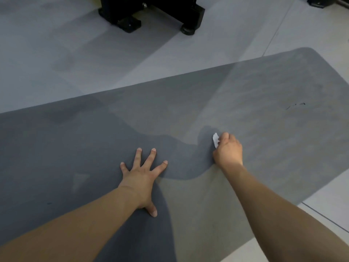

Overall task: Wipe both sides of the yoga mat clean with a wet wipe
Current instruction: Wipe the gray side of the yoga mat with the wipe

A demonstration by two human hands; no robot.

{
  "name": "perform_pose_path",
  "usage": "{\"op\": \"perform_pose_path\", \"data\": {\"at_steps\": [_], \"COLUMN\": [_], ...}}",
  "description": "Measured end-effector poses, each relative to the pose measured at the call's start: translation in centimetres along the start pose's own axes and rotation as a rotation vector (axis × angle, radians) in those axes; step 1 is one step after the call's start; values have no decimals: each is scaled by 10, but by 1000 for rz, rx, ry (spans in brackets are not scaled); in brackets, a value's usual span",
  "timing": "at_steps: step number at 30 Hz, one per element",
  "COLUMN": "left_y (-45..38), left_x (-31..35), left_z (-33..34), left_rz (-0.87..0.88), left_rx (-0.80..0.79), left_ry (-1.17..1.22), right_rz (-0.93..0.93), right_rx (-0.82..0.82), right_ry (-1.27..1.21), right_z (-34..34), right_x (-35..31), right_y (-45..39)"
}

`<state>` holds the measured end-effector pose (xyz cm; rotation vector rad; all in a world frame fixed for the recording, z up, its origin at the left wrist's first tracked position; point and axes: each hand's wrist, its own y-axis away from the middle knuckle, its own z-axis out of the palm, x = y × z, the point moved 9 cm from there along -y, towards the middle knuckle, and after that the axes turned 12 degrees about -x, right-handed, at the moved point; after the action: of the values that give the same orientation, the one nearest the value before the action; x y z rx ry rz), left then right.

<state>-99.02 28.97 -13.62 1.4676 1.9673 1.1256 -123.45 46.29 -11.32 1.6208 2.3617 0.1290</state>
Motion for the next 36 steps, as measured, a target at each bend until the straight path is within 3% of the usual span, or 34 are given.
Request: {"op": "perform_pose_path", "data": {"at_steps": [2,4,7,9,15,18,21,24,27,32,36], "left_y": [0,-1,-1,1,7,11,25,50,82,124,168], "left_x": [0,0,-1,0,1,-4,-9,-24,-38,-37,-39], "left_z": [0,0,1,1,0,-9,-31,-53,-64,-69,-80], "left_rz": [-2,0,5,6,8,69,175,187,177,303,406], "left_rx": [2,5,4,0,-14,-14,120,310,355,240,148], "left_ry": [1,7,10,18,-21,29,81,355,795,1163,1276], "right_rz": [27,-109,-316,-355,-349,-330,-306,-268,-170,-16,-7], "right_rx": [12,-14,-158,-245,-383,-368,-317,-292,-280,-449,-537], "right_ry": [-92,-184,-271,-270,-192,-180,-214,-286,-435,-858,-889], "right_z": [6,24,50,56,43,25,3,-18,-41,-74,-118], "right_x": [-17,-64,-135,-157,-157,-154,-149,-148,-147,-165,-198], "right_y": [10,31,67,80,91,105,121,137,154,188,211]}}
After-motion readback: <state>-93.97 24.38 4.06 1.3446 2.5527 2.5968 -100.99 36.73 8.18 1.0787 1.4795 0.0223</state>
